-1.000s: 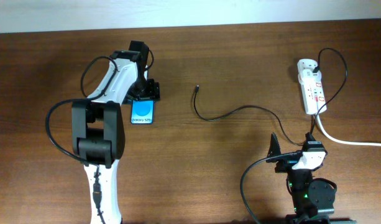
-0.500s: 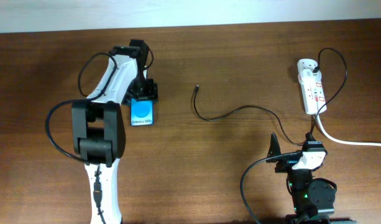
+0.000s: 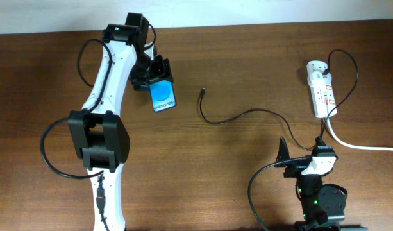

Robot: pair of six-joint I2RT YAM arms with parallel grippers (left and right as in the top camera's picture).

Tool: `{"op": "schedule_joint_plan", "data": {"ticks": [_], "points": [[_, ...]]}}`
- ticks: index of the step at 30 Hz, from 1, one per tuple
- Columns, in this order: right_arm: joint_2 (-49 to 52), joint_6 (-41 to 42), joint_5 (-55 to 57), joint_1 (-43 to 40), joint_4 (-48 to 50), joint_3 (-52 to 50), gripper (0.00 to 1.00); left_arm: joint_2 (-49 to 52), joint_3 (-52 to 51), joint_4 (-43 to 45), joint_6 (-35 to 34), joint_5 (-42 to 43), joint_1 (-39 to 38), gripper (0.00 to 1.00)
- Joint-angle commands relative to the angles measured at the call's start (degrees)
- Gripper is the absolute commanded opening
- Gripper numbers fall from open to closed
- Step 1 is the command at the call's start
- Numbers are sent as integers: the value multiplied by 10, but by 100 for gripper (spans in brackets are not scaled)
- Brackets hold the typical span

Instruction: Plug charger to phone and switch on socket

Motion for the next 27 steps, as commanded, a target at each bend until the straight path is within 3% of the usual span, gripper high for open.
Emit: {"op": "schedule_joint_plan", "data": {"ticks": [1,4,9,13,20,24,27], "points": [[-4,7,-4,3,5,-5,98,0,16,2,-64,99,1,0],[-2,31,-59,3,1,-3,98,0,16,8,-87,156,3,0],[57,138,-110,3,-26,52,98,0,16,3,-280,184,4,0],[162,138,-174,3,-71,148,98,0,16,3,-316,232,4,0],[384,137,-191,3,-241,381,98,0,16,1,-361,324,4,0],[485,138,-191,3,-281,419,98,0,16,1,-437,424,4,0],[532,138,-192,3,-287,419,98,0,16,1,-442,496,4,0]]}}
